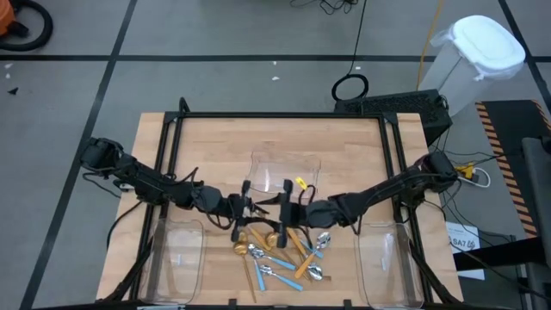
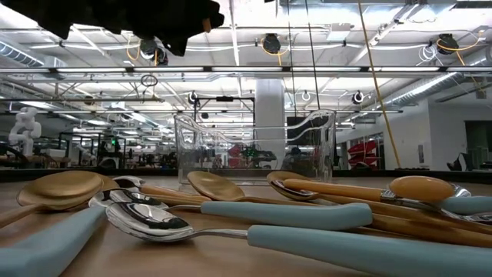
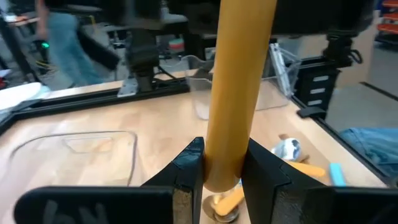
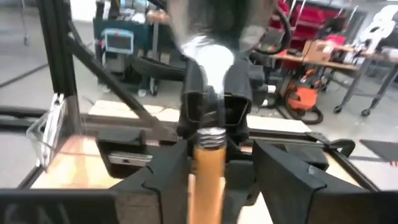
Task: Sort silverware by color (type)
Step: Put the yellow spoon into the bottom right transparent bin
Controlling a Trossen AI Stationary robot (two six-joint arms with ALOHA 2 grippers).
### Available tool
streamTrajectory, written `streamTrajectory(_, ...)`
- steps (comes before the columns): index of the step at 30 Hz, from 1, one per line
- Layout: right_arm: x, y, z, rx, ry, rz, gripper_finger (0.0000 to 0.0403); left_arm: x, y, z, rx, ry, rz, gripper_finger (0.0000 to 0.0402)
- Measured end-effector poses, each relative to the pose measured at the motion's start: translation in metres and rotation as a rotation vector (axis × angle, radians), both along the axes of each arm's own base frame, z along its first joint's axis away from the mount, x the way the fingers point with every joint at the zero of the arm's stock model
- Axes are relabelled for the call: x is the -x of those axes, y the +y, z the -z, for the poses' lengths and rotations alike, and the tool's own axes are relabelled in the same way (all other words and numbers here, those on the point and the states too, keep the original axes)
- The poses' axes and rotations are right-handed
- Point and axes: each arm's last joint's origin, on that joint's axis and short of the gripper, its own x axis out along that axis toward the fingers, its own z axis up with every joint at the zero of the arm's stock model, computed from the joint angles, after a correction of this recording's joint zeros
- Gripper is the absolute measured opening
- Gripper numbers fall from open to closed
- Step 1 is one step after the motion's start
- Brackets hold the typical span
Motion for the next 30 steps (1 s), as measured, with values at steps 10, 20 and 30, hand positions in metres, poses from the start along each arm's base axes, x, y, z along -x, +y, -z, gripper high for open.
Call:
streamTrajectory(10,-0.007,-0.003,-0.017,-0.021,0.088,-0.110,0.0141,0.002,-0.004,0.002,-0.014,0.019,0.085,0.0076)
streamTrajectory(20,-0.006,0.000,-0.015,-0.042,0.115,-0.116,0.0067,0.002,-0.004,0.005,-0.022,0.050,0.086,0.0076)
streamTrajectory(30,0.003,0.010,-0.019,-0.042,0.133,-0.075,0.0037,0.002,-0.005,0.004,0.099,0.066,0.038,0.0135)
